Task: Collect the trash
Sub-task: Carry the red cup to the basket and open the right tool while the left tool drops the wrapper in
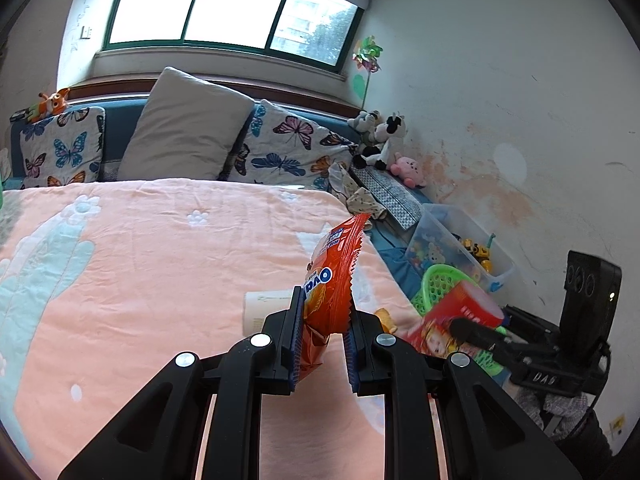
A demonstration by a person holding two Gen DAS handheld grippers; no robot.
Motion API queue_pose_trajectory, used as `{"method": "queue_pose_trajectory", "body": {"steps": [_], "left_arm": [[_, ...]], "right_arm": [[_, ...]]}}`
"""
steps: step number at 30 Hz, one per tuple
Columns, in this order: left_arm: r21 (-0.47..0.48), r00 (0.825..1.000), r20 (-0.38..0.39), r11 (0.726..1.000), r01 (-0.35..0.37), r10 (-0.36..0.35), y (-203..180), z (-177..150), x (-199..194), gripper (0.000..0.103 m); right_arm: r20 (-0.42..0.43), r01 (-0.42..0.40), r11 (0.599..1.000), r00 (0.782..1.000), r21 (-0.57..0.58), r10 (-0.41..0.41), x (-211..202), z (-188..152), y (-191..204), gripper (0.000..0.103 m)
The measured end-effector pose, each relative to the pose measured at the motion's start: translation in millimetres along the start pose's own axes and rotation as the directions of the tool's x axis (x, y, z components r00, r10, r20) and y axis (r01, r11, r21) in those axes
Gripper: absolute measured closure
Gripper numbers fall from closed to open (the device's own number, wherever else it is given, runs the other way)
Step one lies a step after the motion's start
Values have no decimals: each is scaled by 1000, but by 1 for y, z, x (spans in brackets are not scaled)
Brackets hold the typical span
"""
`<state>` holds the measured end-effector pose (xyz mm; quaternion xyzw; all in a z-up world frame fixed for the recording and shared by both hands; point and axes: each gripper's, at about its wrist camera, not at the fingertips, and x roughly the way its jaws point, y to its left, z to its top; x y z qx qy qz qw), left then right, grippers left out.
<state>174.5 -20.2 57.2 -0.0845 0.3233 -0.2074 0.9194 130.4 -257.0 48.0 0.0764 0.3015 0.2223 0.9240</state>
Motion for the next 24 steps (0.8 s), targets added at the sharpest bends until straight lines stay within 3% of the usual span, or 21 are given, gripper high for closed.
{"method": "queue_pose_trajectory", "body": {"steps": [6,14,21,24], "left_arm": [[16,999,-19,999,42,-42,-18,6,13,85],[62,994,-51,993,101,-98,-54,12,35,85],[91,984,-94,983,161,-153,-94,14,60,85],[111,980,-109,978,178,-166,-111,16,71,85]], "right_arm": [[39,35,999,999,35,-36,-25,4,-16,41],[60,147,984,986,98,-153,-53,2,-56,41],[30,299,941,951,160,-308,-70,-14,-107,41],[16,373,911,924,177,-382,-75,-22,-129,41]]}}
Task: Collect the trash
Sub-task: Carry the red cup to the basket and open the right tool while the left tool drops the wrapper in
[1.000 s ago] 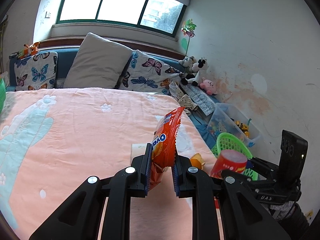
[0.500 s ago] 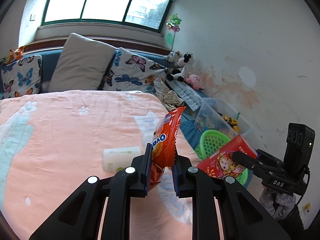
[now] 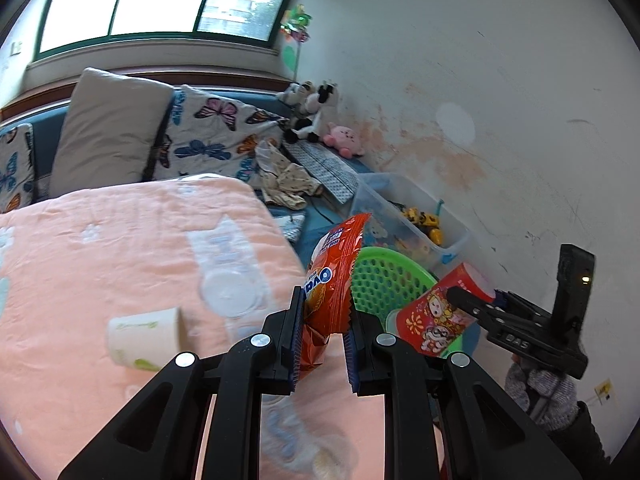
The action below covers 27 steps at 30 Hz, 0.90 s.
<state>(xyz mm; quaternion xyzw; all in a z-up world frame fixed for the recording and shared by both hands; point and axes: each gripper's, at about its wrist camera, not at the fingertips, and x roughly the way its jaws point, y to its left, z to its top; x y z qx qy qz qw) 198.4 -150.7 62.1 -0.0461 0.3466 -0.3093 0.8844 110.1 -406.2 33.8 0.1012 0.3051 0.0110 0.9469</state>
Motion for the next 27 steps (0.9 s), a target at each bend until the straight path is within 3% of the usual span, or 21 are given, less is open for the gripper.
{"method": "queue_pose_trajectory", "body": {"steps": [8,17,27], "left_arm": [[48,999,-35,998,36,-35,-32,10,31,85],[81,991,-107,993,84,-75,-65,10,73,85],[119,977,-196,988,102,-77,-94,-2,119,85]], "right_arm": [[-37,115,991,993,72,-113,23,-12,-52,41],[-45,144,979,989,146,-139,30,-24,-79,35],[1,122,982,992,144,-124,-6,-35,-80,35]]}}
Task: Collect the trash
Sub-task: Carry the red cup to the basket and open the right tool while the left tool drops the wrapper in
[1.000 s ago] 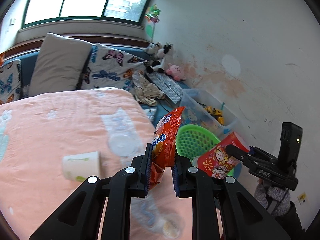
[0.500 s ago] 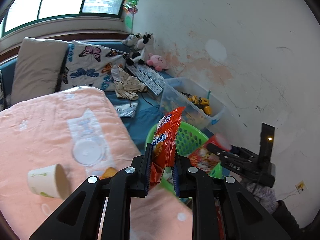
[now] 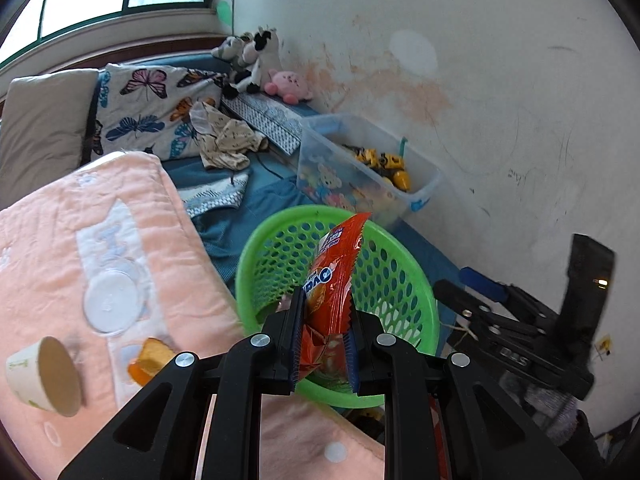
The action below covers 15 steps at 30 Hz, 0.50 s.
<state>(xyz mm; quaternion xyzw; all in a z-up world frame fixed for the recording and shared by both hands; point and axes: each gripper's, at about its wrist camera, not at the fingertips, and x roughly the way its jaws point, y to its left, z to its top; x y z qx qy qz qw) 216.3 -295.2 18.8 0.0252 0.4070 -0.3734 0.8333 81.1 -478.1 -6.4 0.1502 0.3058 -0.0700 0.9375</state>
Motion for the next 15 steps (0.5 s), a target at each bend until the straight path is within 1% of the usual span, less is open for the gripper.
{"method": "queue_pose_trajectory", "body": {"steps": [5,7,9,10,11,13,15], "left_arm": [[4,999,-35,1000,4,-4,-7,-3,17,85],[14,999,-47,1000,12,-11,-10,-4,22,83],[15,998,-55,1000,11,-10,-11,-5,24,79],[13,998,-60,1000,16,-15,-11,-7,25,74],[13,998,-60,1000,13,-12,-10,-7,25,64],[18,999,-53,1000,6,-5,-10,-9,22,54],[26,999,-46,1000,4,-2,-10,-12,17,54]], "right_arm": [[13,-21,1000,1000,6,21,-11,-6,-2,35],[16,-31,999,999,10,31,-14,-8,-1,35],[21,-36,999,999,12,36,-17,-10,0,35],[22,-40,999,999,13,39,-18,-11,0,35],[22,-41,999,999,13,41,-18,-12,1,35],[22,-42,999,999,15,42,-20,-14,2,35],[19,-48,999,999,19,47,-20,-15,3,35]]}}
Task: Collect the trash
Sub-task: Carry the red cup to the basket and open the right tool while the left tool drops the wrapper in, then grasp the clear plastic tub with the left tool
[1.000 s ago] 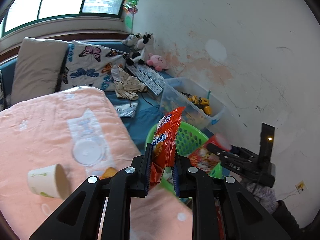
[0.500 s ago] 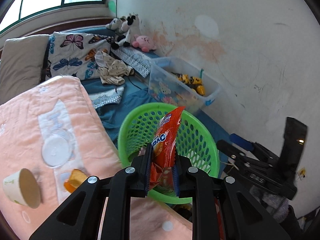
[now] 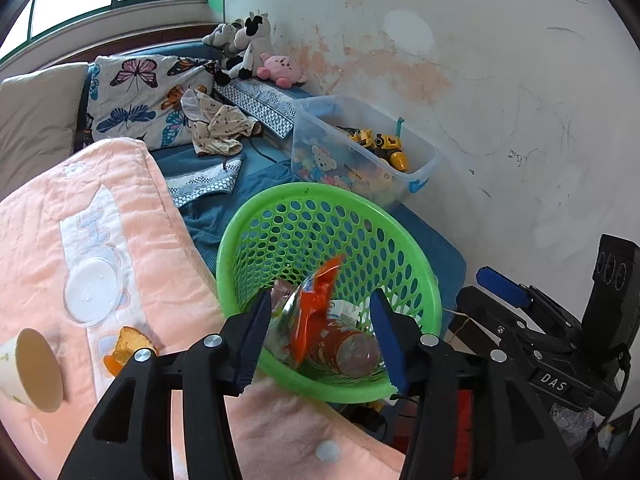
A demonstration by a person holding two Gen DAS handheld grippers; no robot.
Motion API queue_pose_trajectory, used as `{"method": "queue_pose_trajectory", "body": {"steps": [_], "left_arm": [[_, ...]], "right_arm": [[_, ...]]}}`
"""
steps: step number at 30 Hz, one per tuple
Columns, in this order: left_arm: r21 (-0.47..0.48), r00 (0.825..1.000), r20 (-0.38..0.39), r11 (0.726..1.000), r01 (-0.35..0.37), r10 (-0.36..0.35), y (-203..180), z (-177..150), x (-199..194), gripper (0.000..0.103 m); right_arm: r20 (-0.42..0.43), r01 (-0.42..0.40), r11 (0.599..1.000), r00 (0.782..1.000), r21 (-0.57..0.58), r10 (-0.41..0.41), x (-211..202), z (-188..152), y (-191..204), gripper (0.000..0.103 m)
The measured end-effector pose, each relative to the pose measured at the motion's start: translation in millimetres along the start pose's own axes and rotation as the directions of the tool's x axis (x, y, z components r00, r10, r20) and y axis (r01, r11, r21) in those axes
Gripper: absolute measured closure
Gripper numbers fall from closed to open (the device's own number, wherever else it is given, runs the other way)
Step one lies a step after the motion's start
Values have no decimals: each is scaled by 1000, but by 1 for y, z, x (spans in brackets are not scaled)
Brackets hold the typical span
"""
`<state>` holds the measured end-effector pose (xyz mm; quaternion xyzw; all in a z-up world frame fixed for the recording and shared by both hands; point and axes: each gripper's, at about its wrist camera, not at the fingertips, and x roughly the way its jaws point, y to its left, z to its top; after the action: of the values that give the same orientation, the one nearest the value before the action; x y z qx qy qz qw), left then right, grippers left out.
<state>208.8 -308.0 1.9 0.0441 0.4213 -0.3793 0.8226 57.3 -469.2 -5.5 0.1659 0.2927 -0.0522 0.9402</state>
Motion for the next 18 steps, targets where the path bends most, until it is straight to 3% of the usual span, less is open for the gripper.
{"method": "queue_pose_trajectory", "body": {"steps": [7,18], "left_arm": [[5,999,25,999,-47,47,15,-17,-32,49],[-47,994,47,994,-101,103,58,-62,-85,27]], "right_arm": [[7,-16,1000,1000,-11,16,-8,-6,11,34],[12,-71,997,997,-6,71,-17,-15,32,30]]}}
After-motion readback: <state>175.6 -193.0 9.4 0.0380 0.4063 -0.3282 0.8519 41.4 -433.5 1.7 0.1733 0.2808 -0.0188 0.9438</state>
